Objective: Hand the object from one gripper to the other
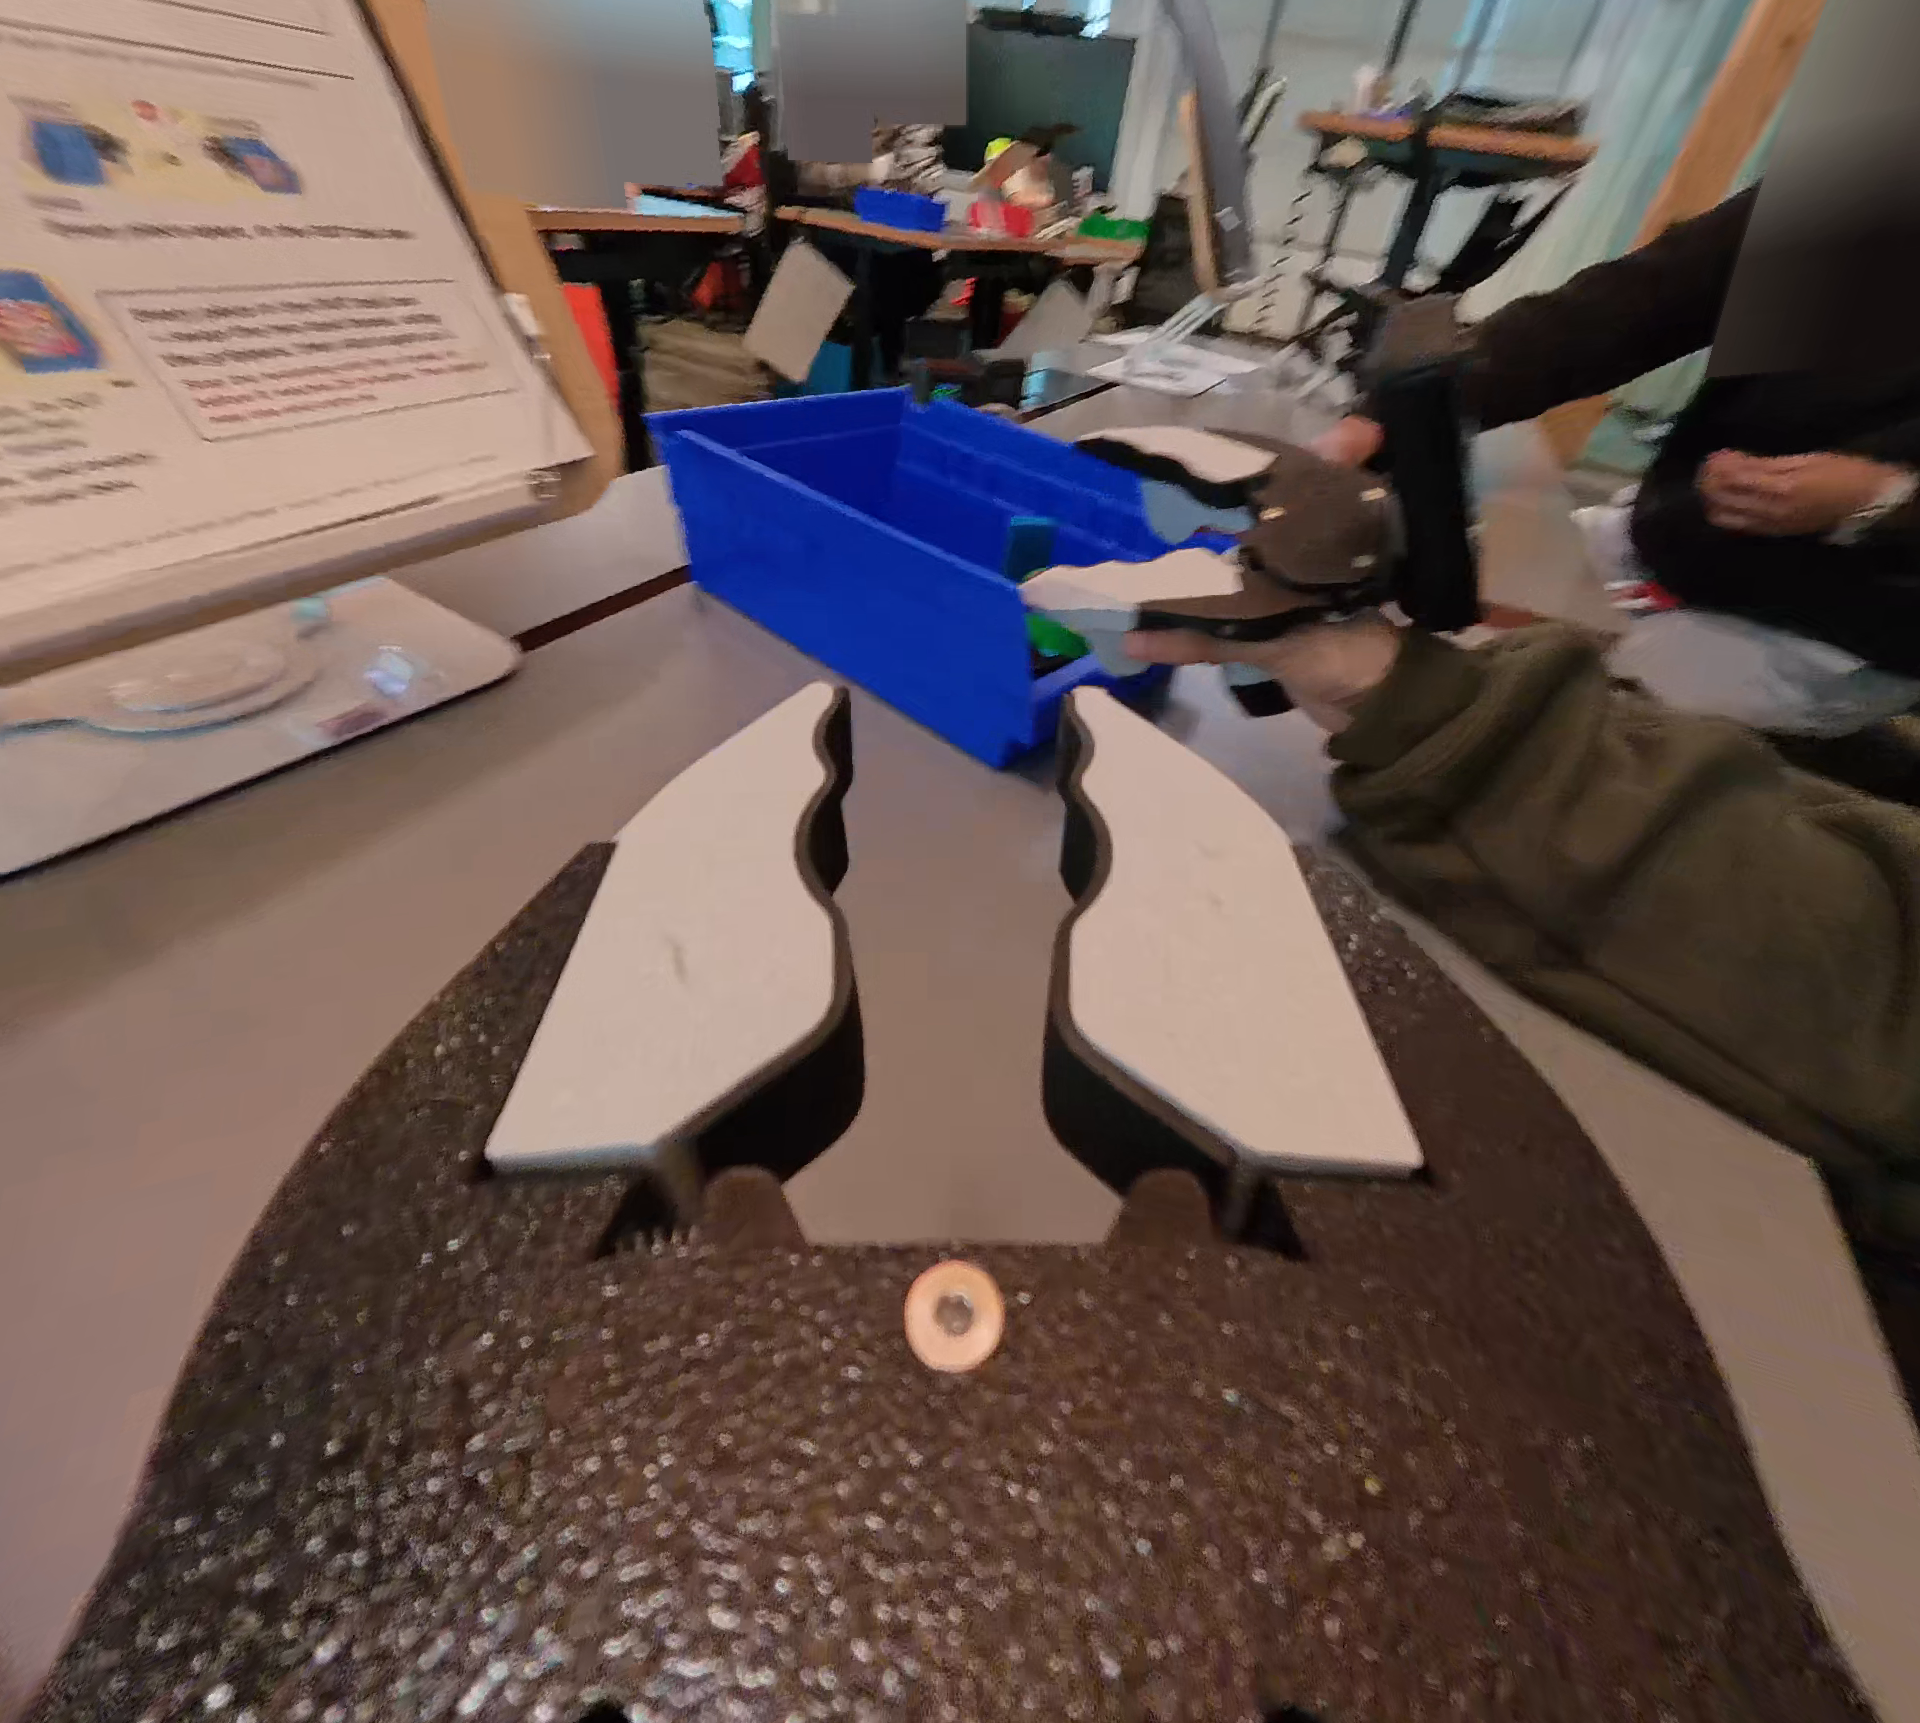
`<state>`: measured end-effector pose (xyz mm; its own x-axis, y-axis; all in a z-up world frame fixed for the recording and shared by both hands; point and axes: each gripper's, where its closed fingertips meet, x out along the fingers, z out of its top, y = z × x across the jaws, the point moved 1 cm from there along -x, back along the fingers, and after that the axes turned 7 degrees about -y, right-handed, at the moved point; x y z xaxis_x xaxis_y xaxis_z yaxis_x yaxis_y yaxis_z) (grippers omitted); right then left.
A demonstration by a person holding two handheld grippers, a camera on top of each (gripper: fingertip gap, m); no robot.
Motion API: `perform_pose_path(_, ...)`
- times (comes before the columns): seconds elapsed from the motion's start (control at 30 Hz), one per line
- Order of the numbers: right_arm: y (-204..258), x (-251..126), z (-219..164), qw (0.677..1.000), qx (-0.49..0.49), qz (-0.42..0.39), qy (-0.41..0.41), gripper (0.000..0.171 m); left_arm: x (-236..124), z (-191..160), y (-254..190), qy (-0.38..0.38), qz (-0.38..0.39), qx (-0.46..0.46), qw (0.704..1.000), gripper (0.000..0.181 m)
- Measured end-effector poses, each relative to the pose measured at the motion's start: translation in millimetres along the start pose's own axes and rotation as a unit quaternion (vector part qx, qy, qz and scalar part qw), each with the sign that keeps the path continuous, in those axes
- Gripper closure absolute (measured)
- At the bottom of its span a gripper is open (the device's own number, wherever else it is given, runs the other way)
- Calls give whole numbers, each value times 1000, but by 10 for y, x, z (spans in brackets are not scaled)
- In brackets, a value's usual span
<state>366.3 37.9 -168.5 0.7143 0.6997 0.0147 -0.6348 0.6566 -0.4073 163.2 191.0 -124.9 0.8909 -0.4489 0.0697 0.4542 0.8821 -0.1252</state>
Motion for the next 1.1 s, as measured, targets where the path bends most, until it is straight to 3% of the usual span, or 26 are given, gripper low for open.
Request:
perform_pose_path(0.1, -3, -35, 181, 998, 5, -16, -54, 73, -247, 94, 381, 47, 96, 57, 993, 141)
perform_pose_path(0.23, 9, -73, 306, 996, 7, -29, -88, 85, -898, 259, 1006, 130, 242, 125, 953, 140)
perform_pose_path(0.37, 115, -52, 322, 996, -6, -17, -88, 90, -1579, 43, 1430, 244, 322, 57, 913, 132)
perform_pose_path(0.53, 251, -24, 311, 995, -52, 1, -80, 93, -1804, -184, 1592, 284, 292, -68, 911, 120)
perform_pose_path(0.63, 337, -14, 344, 994, -67, 16, -81, 93, -1876, -269, 1700, 341, 289, -119, 887, 121)
perform_pose_path(0.73, 399, -21, 385, 992, -96, 21, -85, 94, -1778, -299, 1662, 354, 244, -174, 886, 126)
perform_pose_path(0.93, 517, -35, 437, 986, -135, 38, -88, 96, -1828, -659, 1682, 460, 245, -219, 825, 126)
perform_pose_path(1.1, 604, -51, 484, 984, -142, 50, -98, 97, -1844, -845, 1765, 491, 266, -262, 787, 135)
